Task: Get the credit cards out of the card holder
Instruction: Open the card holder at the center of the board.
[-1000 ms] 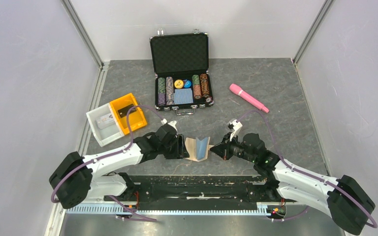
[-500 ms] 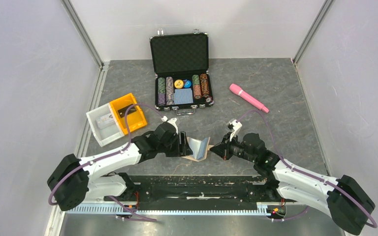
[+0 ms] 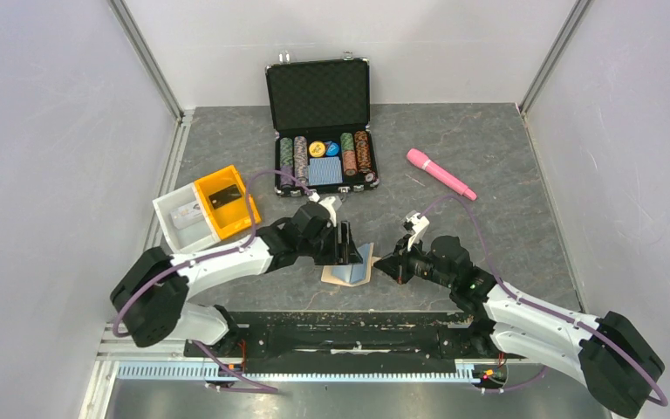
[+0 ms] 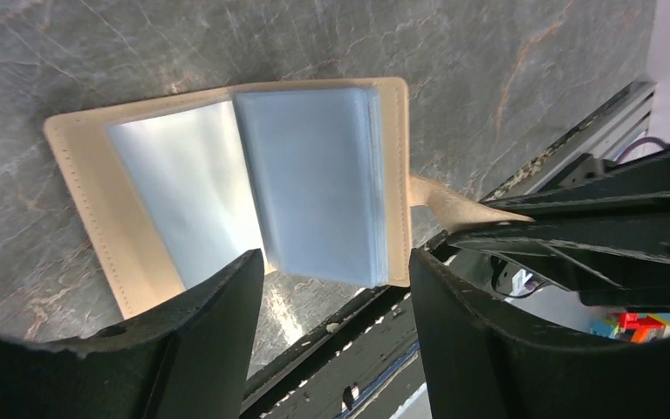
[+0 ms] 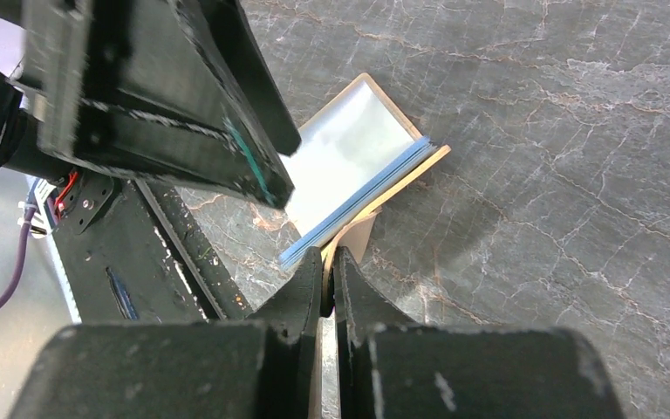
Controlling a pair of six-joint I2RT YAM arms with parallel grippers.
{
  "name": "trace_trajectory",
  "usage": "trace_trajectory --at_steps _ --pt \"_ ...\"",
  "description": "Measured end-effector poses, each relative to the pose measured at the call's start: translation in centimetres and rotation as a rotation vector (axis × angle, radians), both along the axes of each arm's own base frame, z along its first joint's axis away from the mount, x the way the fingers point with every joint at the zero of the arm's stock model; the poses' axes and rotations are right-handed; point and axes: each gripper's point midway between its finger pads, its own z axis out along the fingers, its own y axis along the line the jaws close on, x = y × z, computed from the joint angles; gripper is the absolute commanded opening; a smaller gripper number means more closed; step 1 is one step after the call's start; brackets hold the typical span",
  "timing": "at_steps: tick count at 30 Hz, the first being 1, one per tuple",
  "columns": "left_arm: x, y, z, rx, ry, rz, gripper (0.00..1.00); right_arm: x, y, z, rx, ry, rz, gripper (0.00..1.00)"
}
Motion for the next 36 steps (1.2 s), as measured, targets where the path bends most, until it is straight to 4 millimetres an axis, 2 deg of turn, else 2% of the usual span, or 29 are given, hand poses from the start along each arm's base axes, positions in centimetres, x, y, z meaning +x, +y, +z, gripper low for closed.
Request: trace_trajectory --at_steps 6,13,21,23,27,30,33,36 --pt "-1.0 -1.0 -2.8 0.035 0.074 -0.057 0.70 0.1 -0.1 -0.1 -0.008 -0.005 0.001 0.00" --pt "-0.9 -1.5 -2.8 0.037 0.064 -0.082 0.59 0.1 -0.2 -0.2 -0.015 -0.010 0.001 0.00" --pt "-0.9 -0.8 -3.5 0.077 0.058 -0.066 0.47 0.4 -0.9 -0.9 -0.050 -0.003 -0.017 0.00" --pt "-1.0 -0.5 -3.8 0.087 0.063 -0.064 0.47 0.4 -1.0 -1.1 -0.059 -0.002 -0.019 0.00" --pt "-1.1 -0.1 -4.1 0.100 0.062 -0.055 0.55 0.5 -1.2 -1.2 -0.066 -0.004 -0.021 0.00" --pt "-1.0 0.0 -3.8 0.098 0.050 -0.048 0.56 0.5 -1.3 -1.2 -0.075 -0.003 -0.018 0.00" --pt "-0.8 0.1 -3.4 0.093 0.037 -0.041 0.55 0.9 -0.8 0.0 -0.070 -0.020 -0.007 0.00" --pt "-0.8 0.4 -3.7 0.100 0.033 -0.032 0.54 1.5 -0.1 1.4 -0.054 -0.042 0.005 0.09"
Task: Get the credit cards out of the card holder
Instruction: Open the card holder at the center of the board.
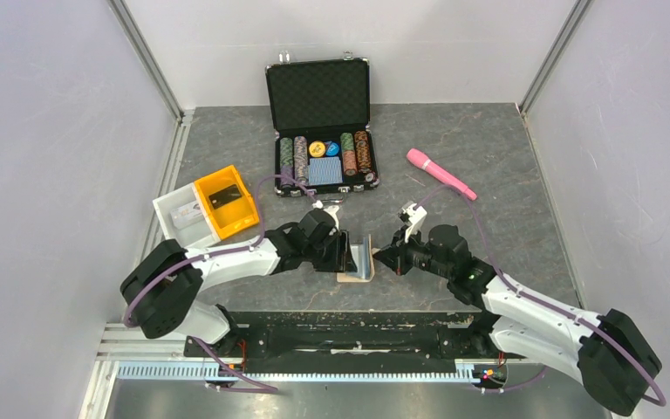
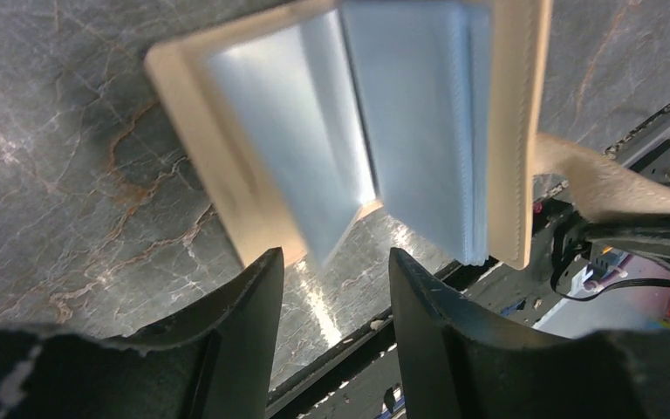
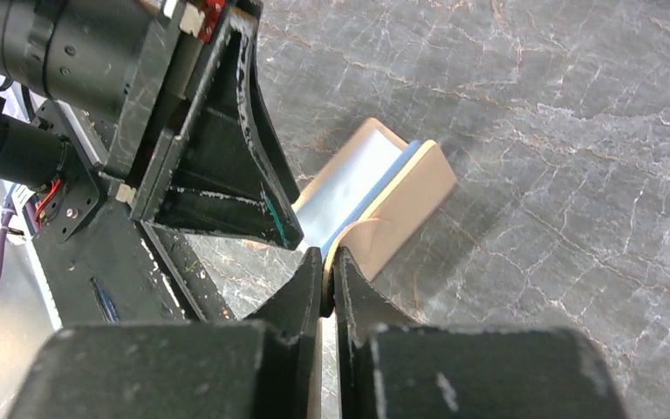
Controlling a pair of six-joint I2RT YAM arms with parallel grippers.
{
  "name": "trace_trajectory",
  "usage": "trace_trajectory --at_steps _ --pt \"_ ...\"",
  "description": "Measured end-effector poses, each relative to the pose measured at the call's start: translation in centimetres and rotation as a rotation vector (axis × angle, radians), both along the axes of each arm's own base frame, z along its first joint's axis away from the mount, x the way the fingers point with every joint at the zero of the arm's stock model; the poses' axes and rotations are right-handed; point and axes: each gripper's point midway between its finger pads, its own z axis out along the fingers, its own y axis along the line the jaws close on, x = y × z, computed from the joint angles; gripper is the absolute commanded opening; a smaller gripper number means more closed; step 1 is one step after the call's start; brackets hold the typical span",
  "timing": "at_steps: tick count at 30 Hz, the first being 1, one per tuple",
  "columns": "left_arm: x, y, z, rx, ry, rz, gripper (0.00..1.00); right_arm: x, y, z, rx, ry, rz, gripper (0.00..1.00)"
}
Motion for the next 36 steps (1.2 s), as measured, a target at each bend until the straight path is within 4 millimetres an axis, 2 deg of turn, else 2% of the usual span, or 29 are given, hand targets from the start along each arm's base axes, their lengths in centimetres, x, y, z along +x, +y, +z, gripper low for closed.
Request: trace_trajectory --at_steps 8,10,21,23,30,36 --pt "-0.9 1.0 -2.3 0.043 0.047 0.005 0.52 0.1 0.5 -0.8 0.011 0.058 -0.008 0.35" --pt "-1.2 1.2 -2.9 0.052 0.059 0.004 0.52 0.3 0.4 -1.0 0.006 0.070 -0.026 0.36" --pt "-1.1 1.0 -2.8 0.035 0.047 0.002 0.53 1.4 -0.9 -3.6 -0.067 0.119 -0.135 0.30" --pt "-1.0 1.0 -2.8 0.036 0.046 0.003 0.54 1.8 -1.4 -4.0 -0.087 0.118 -0.167 0.27" --pt "-0.6 1.5 -2.2 0.045 0.014 0.029 0.60 2.0 -3.0 -6.3 -0.157 0.143 -0.230 0.01" --pt "-0.5 2.2 -1.9 0.054 -0.002 0.060 0.60 1.9 -4.3 -8.6 -0.171 0.202 -0.277 0.00"
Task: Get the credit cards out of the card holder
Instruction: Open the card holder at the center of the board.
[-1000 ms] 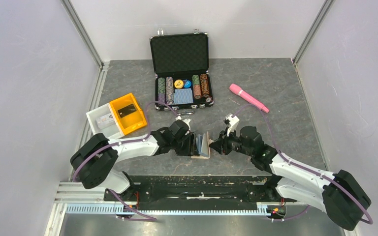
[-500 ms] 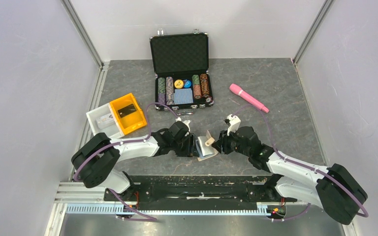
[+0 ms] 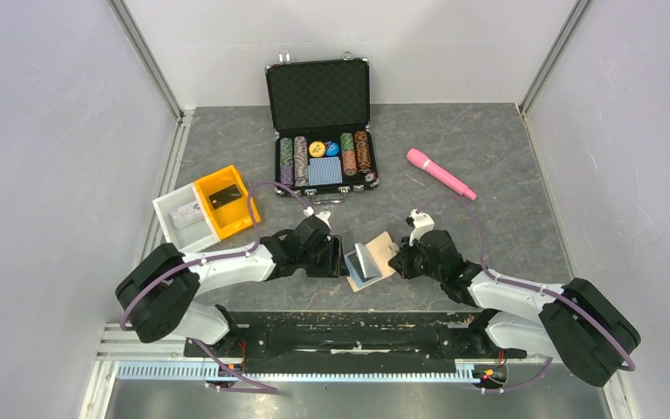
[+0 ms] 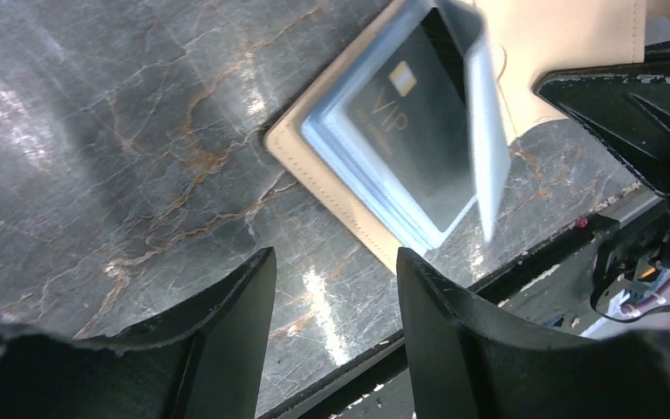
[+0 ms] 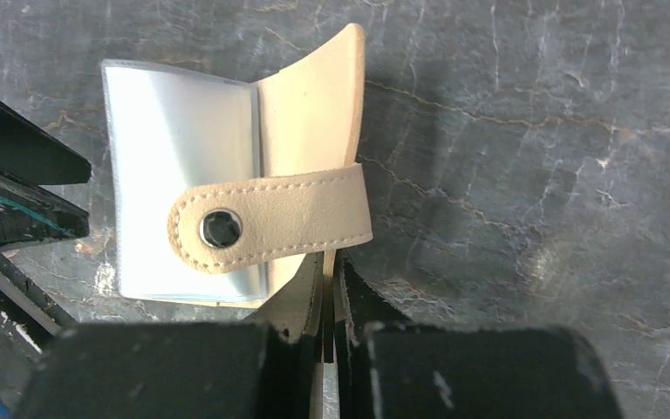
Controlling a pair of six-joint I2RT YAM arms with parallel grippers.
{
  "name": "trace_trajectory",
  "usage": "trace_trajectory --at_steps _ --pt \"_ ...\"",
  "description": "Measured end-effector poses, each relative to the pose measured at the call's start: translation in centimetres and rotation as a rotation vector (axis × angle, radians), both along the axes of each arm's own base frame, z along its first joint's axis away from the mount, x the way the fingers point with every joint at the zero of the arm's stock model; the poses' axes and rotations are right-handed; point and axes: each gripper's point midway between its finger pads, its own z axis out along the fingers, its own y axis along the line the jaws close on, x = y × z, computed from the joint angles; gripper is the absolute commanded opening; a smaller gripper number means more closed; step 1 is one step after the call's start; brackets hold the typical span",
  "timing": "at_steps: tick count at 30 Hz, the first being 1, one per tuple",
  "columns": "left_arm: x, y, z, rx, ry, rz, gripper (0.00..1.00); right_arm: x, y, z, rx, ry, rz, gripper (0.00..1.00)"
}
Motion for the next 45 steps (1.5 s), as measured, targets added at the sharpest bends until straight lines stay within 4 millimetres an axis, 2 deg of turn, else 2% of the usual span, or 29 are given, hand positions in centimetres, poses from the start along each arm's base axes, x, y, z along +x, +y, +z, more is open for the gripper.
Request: trace_trajectory --at_steps 3,10,17,22,26,30,32,36,41,45 --pt "0.0 0.3 -0.3 0.013 0.008 0.016 0.58 -0.2 -0.3 -0.7 0.019 0.027 -0.016 0.00" --pt "0.2 0.2 -0.3 0.020 0.012 0.021 0.50 -0.7 0.1 -0.7 0.079 0.049 -0.007 0.00" --pt "2.1 -2.1 1.3 -0.013 -0.015 0.019 0.41 -1.8 0.6 -0.9 0.141 0.083 0.009 0.00" --pt "2.7 -3.2 1.2 -0.015 -0.006 0.013 0.40 -2.0 0.8 -0.9 0.162 0.093 0.013 0.01" --pt "2.4 -3.5 0.9 -0.024 0.015 -0.005 0.41 -2.2 1.0 -0.8 0.174 0.104 0.018 0.13" --pt "2.3 -4.5 1.5 -0.067 0.020 -0.031 0.42 -2.5 1.0 -0.8 0.175 0.117 0.026 0.29" --pt "2.5 -5.2 1.9 -0.090 0.017 -0.043 0.43 -2.6 1.0 -0.5 0.171 0.116 0.032 0.34" --pt "2.8 -6.4 1.9 -0.120 0.024 -0.066 0.43 -2.5 0.5 -0.1 0.140 0.108 0.027 0.38" --pt "2.8 -7.3 1.1 -0.134 0.045 -0.088 0.44 -1.6 0.0 1.5 0.097 0.060 0.011 0.38" --pt "2.9 -7.9 0.8 -0.140 0.057 -0.099 0.45 -1.0 0.1 3.8 0.099 0.007 0.021 0.34"
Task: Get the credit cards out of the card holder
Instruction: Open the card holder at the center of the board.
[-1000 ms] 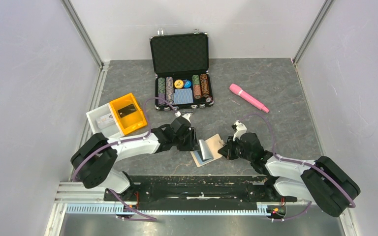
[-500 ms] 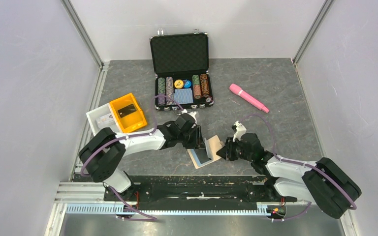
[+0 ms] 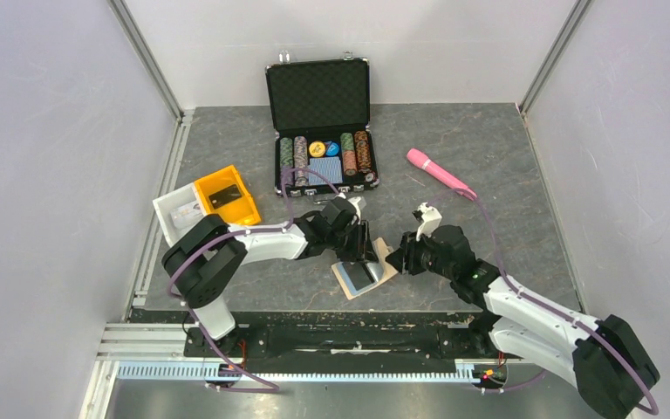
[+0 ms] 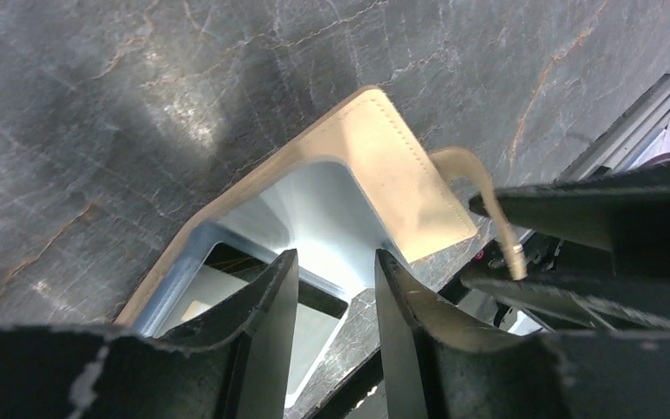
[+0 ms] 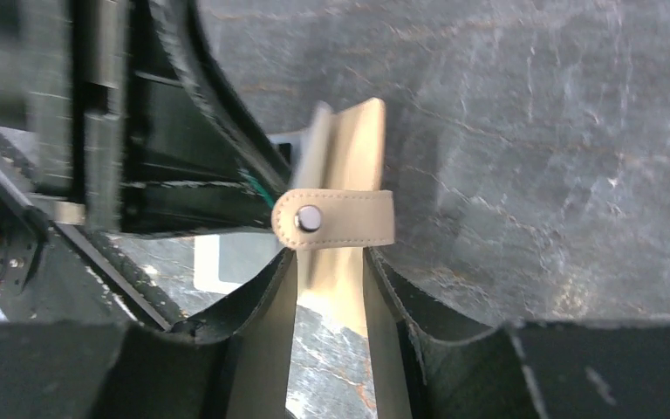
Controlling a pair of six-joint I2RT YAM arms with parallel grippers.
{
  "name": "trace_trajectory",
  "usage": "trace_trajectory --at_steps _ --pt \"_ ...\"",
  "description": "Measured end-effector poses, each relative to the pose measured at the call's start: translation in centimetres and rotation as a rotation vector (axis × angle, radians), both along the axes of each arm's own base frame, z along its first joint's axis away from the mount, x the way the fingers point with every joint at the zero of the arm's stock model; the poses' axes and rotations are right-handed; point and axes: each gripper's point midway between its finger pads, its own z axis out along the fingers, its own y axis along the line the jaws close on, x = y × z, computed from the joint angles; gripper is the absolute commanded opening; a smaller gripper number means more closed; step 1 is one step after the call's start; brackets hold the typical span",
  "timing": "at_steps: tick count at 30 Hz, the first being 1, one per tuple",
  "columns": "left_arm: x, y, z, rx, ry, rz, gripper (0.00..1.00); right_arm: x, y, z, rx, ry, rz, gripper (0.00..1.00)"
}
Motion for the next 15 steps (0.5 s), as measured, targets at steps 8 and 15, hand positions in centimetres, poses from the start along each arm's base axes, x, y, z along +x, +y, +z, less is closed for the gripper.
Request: trace_trajectory --at_steps 8,15 --pt "0.5 -1.3 -0.2 -0.015 0.014 -0.020 0.45 -1.2 2.7 3.8 0.148 -0.056 0.151 0.25" --pt "0.5 -1.3 -0.8 -0.006 0.022 -0.019 0.46 -1.6 3.8 4.2 0.196 -0.054 0.210 0.26"
